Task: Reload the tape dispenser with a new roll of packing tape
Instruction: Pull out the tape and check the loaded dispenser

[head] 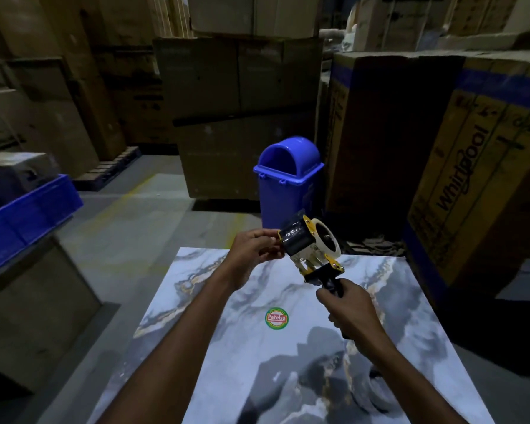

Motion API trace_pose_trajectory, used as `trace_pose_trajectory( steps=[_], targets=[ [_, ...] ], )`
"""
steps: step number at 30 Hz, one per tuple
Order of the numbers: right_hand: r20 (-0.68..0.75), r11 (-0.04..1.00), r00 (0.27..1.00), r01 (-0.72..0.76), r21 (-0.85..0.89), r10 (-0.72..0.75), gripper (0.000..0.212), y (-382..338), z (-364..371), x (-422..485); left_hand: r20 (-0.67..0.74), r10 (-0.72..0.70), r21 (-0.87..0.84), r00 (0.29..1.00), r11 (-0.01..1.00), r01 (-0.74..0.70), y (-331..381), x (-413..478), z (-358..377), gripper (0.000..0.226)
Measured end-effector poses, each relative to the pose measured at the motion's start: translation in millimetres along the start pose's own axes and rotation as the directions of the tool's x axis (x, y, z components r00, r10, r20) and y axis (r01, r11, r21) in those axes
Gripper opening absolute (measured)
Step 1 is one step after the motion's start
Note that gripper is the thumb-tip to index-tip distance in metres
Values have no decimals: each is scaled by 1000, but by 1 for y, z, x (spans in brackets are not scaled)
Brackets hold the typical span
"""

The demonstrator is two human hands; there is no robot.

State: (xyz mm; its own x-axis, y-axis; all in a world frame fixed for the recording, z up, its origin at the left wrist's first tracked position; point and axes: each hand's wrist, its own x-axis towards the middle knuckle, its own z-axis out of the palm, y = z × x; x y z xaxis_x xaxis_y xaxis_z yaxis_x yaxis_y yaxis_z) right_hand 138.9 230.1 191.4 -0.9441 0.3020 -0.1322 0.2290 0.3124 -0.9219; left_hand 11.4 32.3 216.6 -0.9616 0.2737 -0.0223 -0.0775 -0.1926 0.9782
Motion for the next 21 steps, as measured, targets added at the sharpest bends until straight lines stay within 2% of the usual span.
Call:
trace_pose_trajectory(
  steps=[5, 8, 12, 18, 21],
  targets=[
    [-34, 997, 999, 27, -67, -30, 26, 5, 5, 0, 28, -119, -200, 992, 972, 122, -7, 5, -1, 28],
    [-47, 983, 995, 74, -167, -83, 25, 12, 7, 0, 35, -134, -193, 990, 971, 138, -16, 7, -3, 29],
    [-34, 964, 995, 81, -253, -92, 19, 23, 15, 4, 45, -180, -240, 983, 953, 185, -29, 9, -6, 46],
    [70, 960, 997, 59, -273, -42, 19, 45, 29, 12, 5, -278, -231, 961, 934, 272, -53, 11, -12, 54],
    [69, 967, 997, 41, -252, -24, 20, 58, 42, 12, -24, -345, -180, 938, 925, 336, -75, 13, -16, 57]
  ],
)
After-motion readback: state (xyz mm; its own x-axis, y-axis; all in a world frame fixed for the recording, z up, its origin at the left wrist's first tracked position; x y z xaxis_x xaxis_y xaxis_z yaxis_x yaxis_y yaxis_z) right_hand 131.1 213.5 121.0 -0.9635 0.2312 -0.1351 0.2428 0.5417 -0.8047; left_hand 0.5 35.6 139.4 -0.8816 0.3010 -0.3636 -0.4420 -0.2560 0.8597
